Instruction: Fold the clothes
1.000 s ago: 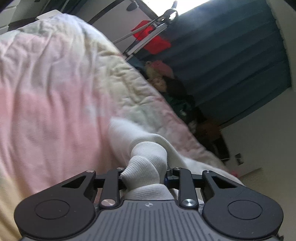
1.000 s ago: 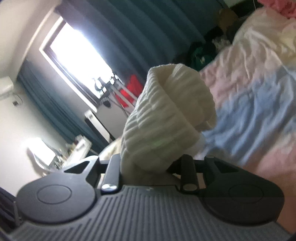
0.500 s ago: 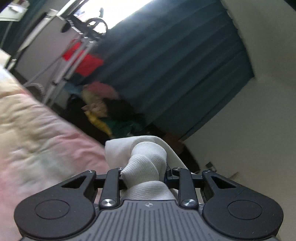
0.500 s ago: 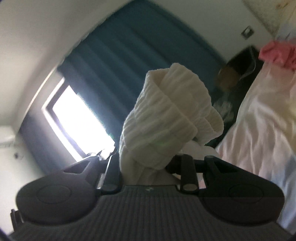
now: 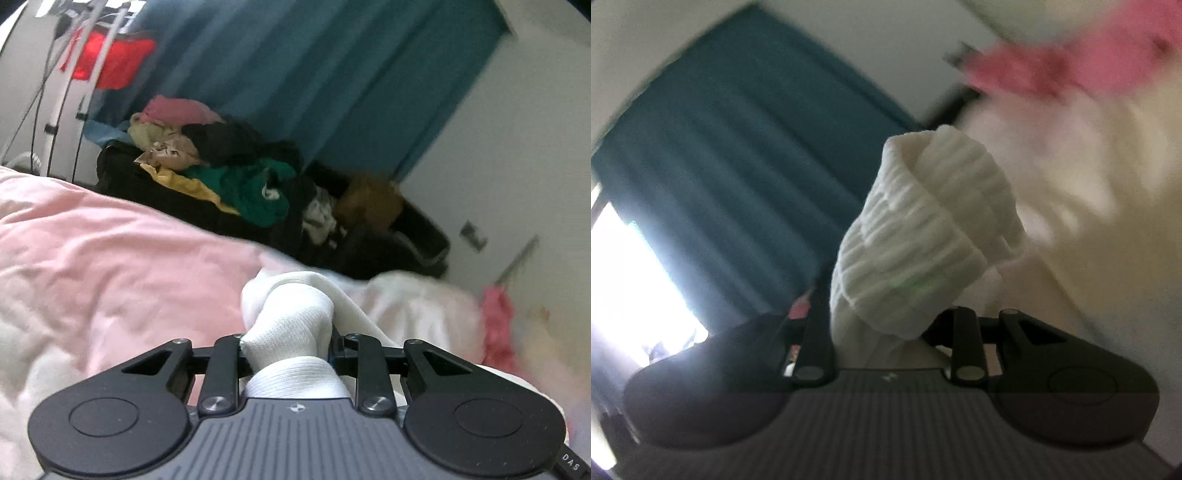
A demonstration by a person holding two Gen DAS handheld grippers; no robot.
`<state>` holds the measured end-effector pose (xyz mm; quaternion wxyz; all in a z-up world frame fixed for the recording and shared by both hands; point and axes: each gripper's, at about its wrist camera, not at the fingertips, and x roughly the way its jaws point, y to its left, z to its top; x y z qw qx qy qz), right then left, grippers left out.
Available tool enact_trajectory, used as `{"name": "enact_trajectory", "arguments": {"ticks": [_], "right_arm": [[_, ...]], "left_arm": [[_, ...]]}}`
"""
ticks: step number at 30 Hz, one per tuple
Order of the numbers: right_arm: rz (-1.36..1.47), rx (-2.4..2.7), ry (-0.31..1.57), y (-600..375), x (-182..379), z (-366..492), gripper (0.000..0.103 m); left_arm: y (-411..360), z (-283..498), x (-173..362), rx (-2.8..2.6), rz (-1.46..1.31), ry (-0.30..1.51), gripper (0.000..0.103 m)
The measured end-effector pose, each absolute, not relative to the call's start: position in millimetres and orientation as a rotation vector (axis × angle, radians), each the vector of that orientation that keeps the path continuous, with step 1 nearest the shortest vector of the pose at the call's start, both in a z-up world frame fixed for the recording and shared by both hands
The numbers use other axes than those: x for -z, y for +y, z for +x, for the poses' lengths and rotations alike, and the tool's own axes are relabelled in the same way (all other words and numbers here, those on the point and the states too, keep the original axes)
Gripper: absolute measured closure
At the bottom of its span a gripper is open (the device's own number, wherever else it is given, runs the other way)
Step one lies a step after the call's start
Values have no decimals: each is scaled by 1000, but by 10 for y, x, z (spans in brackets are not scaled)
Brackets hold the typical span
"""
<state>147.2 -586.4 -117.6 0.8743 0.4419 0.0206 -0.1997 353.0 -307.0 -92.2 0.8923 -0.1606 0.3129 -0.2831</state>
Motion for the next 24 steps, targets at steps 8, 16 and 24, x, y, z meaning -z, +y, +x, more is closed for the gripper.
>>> {"name": "enact_trajectory", "arguments": {"ticks": [8,16,24], "right_arm": [[1028,525,260,-5859,1714,1393,61],[957,585,445,-5700,1266,908,57],[624,559,422,-4931,463,364,57]], "left_arm": [[-2811,3372,1163,600,-136,726,58],[-2548,2874,611,576,-21,696,36],[-2131,1887,-137,606,71,528,31]]}}
